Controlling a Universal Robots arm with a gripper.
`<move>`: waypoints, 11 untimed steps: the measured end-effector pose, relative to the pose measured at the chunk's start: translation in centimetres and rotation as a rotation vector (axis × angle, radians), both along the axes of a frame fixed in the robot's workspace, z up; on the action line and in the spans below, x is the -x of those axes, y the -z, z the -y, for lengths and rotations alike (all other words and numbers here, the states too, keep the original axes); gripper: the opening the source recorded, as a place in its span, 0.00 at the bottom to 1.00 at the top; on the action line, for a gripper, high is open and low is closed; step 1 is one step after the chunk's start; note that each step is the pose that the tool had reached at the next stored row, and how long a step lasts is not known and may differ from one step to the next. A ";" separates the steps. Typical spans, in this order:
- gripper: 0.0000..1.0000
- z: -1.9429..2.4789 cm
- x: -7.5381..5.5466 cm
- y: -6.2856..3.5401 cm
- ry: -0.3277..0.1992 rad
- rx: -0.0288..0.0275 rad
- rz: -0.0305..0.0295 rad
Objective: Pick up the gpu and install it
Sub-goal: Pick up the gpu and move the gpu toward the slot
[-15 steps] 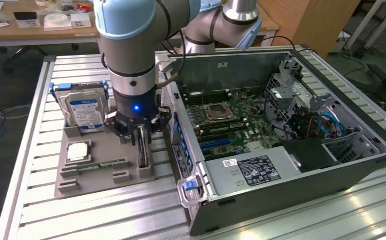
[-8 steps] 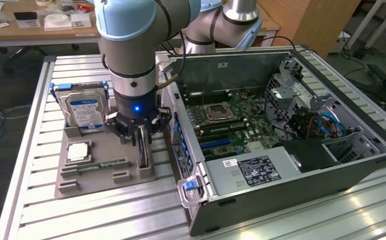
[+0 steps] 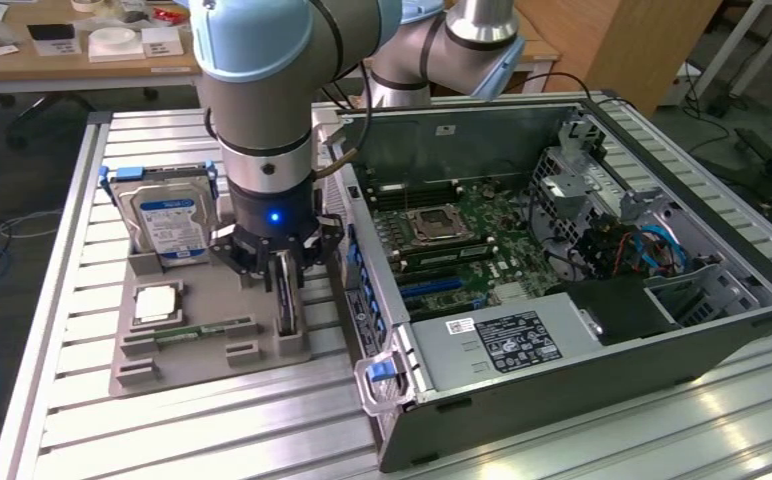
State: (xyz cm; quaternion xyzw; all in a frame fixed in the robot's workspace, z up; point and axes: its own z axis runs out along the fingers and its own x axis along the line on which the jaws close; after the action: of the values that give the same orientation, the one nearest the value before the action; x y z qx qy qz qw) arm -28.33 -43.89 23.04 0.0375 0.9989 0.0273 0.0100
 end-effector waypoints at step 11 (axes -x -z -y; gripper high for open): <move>0.35 0.00 0.0 0.00 0.000 0.0000 0.0001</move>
State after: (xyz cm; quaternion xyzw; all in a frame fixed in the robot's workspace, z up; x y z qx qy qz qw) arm -28.33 -43.89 23.04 0.0375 0.9989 0.0273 0.0100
